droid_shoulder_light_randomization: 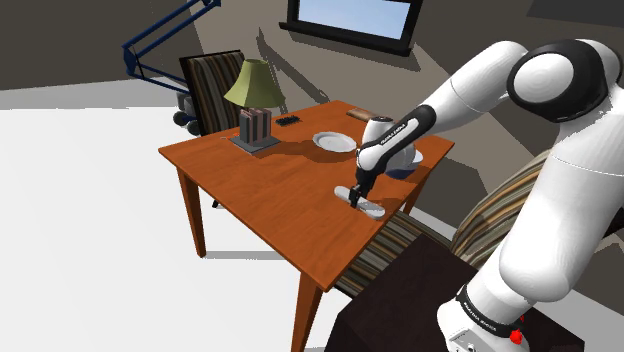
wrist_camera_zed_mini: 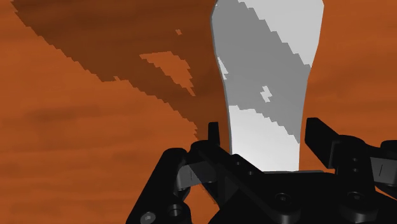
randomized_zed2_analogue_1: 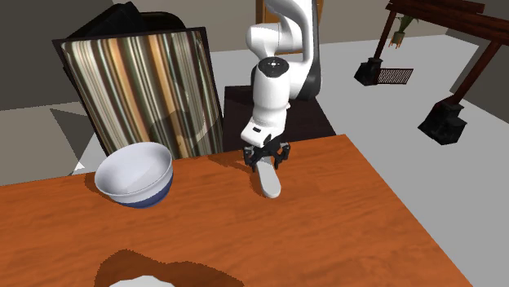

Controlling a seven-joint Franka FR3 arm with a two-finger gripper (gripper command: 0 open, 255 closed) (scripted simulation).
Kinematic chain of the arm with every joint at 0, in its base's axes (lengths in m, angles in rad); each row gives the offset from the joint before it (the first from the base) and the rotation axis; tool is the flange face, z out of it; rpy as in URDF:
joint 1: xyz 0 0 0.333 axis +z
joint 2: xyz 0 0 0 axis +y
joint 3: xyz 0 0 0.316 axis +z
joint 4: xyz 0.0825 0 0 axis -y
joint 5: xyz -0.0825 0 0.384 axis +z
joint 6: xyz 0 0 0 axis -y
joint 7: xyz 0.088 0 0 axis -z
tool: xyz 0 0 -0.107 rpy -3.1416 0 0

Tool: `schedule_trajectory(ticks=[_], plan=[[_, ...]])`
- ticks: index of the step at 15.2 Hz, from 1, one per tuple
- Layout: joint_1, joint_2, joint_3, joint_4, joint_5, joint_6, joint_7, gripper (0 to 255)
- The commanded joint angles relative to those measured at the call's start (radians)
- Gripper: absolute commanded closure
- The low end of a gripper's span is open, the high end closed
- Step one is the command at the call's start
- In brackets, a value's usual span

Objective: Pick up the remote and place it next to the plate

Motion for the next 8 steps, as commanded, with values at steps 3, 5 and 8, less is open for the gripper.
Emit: schedule_trajectory(ticks=[3,5,8], plan=[[0.003,-0.050,-0.005,0.003,-0.016,-0.052,0.010,255],[0.004,-0.075,-0.007,0.006,-0.023,-0.080,0.014,255],[0.005,-0.111,-0.009,0.013,-0.033,-0.121,0.021,255]])
